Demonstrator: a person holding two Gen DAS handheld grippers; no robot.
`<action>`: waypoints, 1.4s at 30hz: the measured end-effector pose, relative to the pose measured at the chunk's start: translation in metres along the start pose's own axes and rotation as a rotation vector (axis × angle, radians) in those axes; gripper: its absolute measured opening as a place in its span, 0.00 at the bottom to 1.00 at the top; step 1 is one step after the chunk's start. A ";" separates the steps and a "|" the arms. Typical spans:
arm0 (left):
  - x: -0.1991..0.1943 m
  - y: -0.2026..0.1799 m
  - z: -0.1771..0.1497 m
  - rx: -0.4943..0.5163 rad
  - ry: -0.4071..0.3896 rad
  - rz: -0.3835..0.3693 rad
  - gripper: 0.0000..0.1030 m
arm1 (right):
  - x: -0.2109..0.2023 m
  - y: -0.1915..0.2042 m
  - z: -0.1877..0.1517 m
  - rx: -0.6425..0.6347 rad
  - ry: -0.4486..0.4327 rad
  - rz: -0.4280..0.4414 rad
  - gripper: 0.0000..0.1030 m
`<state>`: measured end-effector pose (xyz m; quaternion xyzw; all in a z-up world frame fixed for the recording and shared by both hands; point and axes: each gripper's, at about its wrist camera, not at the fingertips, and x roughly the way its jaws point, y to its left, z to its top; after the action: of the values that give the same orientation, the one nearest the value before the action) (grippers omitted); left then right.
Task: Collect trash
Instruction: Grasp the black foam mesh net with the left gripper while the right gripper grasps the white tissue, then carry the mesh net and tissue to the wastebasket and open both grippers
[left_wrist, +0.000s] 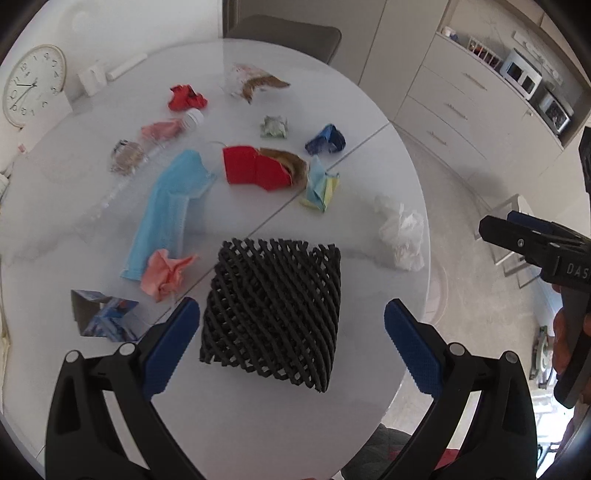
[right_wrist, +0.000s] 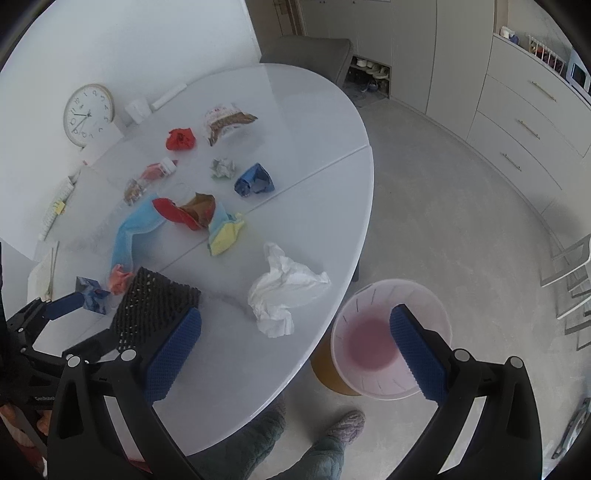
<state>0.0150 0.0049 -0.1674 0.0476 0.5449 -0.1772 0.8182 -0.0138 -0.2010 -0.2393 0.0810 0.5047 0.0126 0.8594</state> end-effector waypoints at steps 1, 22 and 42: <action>0.013 -0.002 0.001 0.013 0.020 0.002 0.93 | 0.006 0.000 -0.001 0.011 0.011 -0.006 0.98; 0.038 0.026 0.003 0.111 0.100 -0.025 0.12 | 0.110 0.029 0.004 0.074 0.161 -0.117 0.40; 0.043 -0.177 0.037 0.223 0.132 -0.287 0.12 | 0.021 -0.150 -0.037 0.162 0.119 -0.132 0.22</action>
<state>0.0015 -0.1809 -0.1712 0.0714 0.5757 -0.3477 0.7366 -0.0447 -0.3423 -0.2977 0.1157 0.5583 -0.0802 0.8176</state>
